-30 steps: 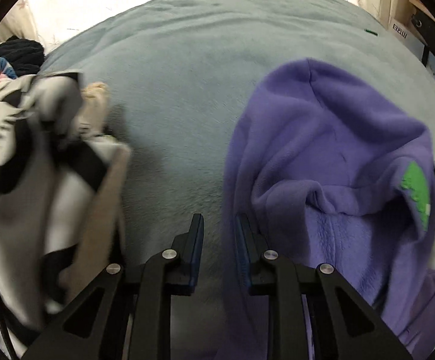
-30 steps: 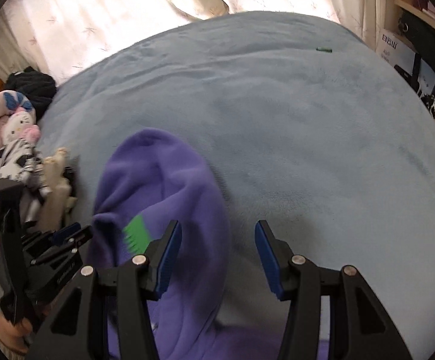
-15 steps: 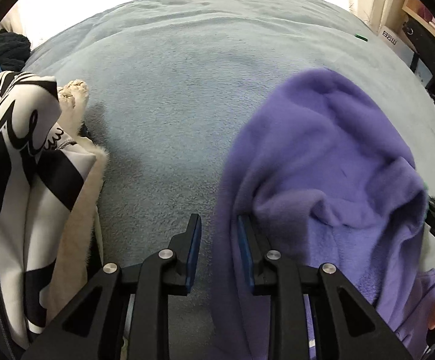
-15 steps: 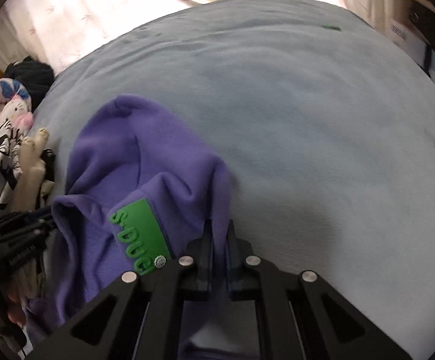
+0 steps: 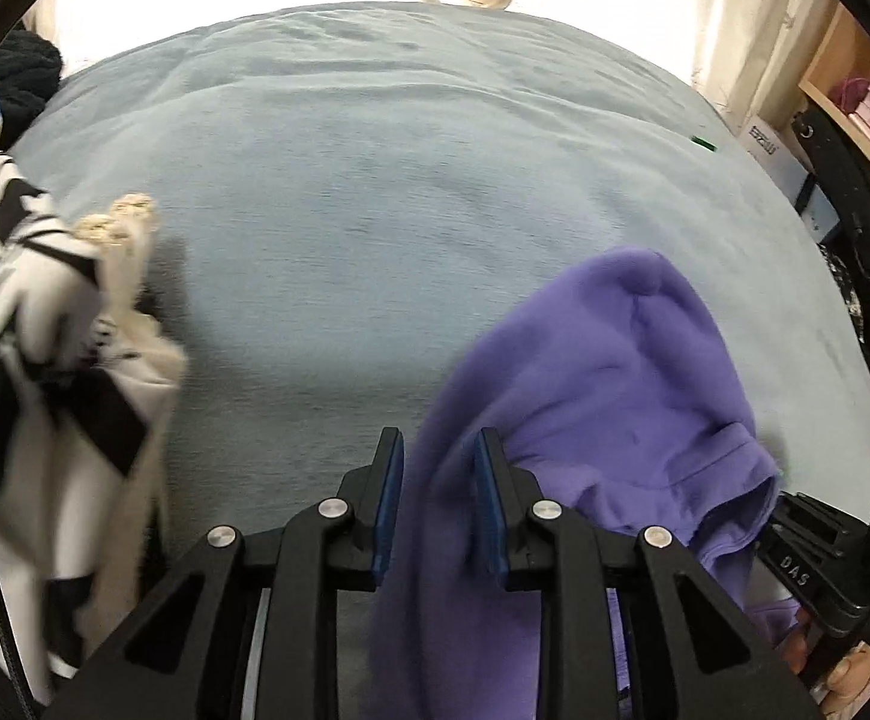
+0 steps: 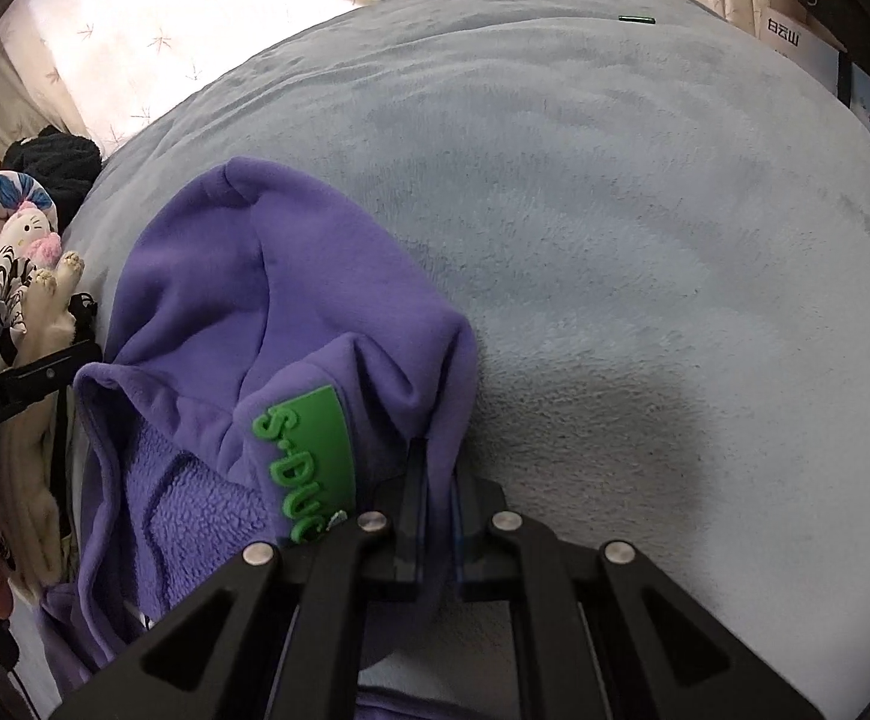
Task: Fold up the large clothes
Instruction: 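Grasp the hood by its green tag with the right tool while the left tool grasps the shoulder, then lift the hood with both tools and lay it over the hoodie body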
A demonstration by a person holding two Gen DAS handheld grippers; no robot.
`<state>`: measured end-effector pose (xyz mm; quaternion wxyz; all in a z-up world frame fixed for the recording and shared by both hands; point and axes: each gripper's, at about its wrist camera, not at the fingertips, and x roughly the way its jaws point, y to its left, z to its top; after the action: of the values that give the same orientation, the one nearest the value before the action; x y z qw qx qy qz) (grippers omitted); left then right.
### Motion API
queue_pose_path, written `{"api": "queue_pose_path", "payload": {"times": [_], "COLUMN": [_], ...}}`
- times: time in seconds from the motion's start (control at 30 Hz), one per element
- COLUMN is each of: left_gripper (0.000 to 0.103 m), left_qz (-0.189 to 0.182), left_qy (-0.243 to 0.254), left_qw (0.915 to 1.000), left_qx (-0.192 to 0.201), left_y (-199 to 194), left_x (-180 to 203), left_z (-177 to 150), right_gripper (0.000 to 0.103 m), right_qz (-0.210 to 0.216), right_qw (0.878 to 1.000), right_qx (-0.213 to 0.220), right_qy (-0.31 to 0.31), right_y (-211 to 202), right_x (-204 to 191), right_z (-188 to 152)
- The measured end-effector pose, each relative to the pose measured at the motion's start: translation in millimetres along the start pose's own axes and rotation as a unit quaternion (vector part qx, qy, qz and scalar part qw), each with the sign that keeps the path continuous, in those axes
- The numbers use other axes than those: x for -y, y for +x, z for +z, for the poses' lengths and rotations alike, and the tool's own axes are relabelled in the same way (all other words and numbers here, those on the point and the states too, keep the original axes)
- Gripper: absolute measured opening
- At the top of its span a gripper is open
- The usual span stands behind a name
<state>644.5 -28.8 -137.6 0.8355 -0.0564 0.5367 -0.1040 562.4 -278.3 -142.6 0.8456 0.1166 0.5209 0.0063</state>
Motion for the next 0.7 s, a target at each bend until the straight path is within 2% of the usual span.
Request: {"api": "queue_pose_path", "payload": {"times": [0.17, 0.3, 0.4, 0.5, 0.7], "left_gripper": [0.021, 0.013, 0.013, 0.013, 0.019], "left_qz": [0.014, 0.002, 0.014, 0.018, 0.036], "left_qy": [0.032, 0.043, 0.061, 0.058, 0.072], "left_qw": [0.9993, 0.999, 0.998, 0.9981, 0.9967], "left_qx": [0.01, 0.011, 0.009, 0.003, -0.003], "left_y": [5, 6, 9, 16, 32], "left_x": [17, 22, 27, 25, 21], "left_z": [0, 4, 5, 9, 12], "right_gripper": [0.006, 0.006, 0.006, 0.006, 0.007], "right_qz": [0.008, 0.006, 0.006, 0.008, 0.024], "right_qw": [1.0, 1.0, 1.0, 1.0, 1.0], "right_qx": [-0.002, -0.002, -0.003, -0.003, -0.01], "right_qy": [0.005, 0.003, 0.001, -0.001, 0.006], "right_y": [3, 3, 4, 4, 5], "right_x": [2, 1, 1, 1, 5], "right_z": [0, 0, 0, 0, 4]}}
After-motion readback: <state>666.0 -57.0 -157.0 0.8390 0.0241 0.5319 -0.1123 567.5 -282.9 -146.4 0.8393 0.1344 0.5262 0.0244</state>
